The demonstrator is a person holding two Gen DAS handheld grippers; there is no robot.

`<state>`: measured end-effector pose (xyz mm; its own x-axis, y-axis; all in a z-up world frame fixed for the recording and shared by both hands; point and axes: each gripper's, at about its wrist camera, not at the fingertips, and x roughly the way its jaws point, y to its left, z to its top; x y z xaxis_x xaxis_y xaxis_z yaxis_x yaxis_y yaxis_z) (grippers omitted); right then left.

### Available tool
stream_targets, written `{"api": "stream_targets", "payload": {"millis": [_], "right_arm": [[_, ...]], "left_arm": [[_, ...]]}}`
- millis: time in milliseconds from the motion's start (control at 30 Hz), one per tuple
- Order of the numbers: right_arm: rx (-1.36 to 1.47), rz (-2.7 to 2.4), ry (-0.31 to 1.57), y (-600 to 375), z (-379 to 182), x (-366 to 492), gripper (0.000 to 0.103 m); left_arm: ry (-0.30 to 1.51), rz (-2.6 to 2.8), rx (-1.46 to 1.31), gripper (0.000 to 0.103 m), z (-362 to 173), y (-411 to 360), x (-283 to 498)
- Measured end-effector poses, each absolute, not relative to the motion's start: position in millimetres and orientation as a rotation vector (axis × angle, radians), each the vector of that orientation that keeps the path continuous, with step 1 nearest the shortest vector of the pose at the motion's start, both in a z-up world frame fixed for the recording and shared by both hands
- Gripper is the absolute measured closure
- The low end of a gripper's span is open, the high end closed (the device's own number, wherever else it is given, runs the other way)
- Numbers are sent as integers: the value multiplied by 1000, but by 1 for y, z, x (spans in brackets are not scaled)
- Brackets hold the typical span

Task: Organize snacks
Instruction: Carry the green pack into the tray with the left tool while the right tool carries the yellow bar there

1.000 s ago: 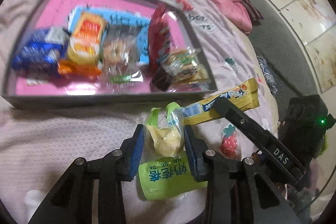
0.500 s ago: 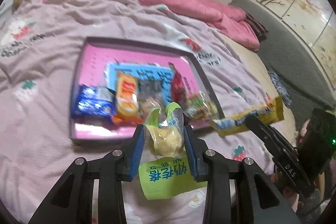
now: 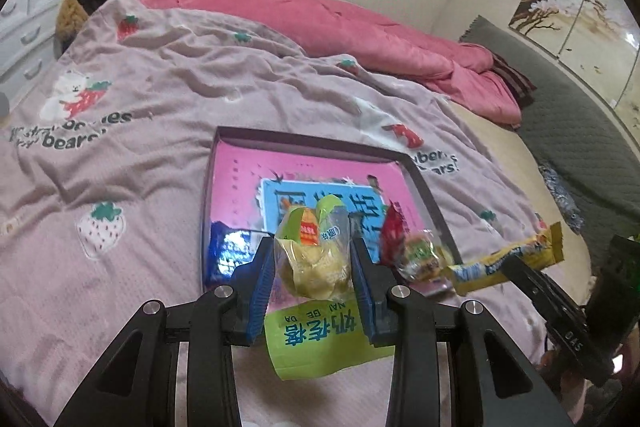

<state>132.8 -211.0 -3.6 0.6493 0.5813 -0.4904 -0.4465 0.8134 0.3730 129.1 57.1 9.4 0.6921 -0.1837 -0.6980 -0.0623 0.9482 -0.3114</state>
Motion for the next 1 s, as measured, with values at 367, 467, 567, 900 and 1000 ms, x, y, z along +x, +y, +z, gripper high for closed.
{"api": "stream_targets", "payload": {"millis": [367,467,567,900,1000], "right_arm": [[263,574,646,-215,-9,149,86],[271,564,648,-215,-12,155,86],[276,558,648,-215,-14,160,86],[286,550,646,-212,-17,173,86],[287,553,644,-212,-17,175,86]], "left_arm": [[834,-31,-273,65,-16,50,154],[840,-22,-243,65,-22,46,158],[842,-17,-219,65,-26,42,161],[850,-25,-169,65,-35,32,165],[859,-28,-166,65,-37,31,167]]}}
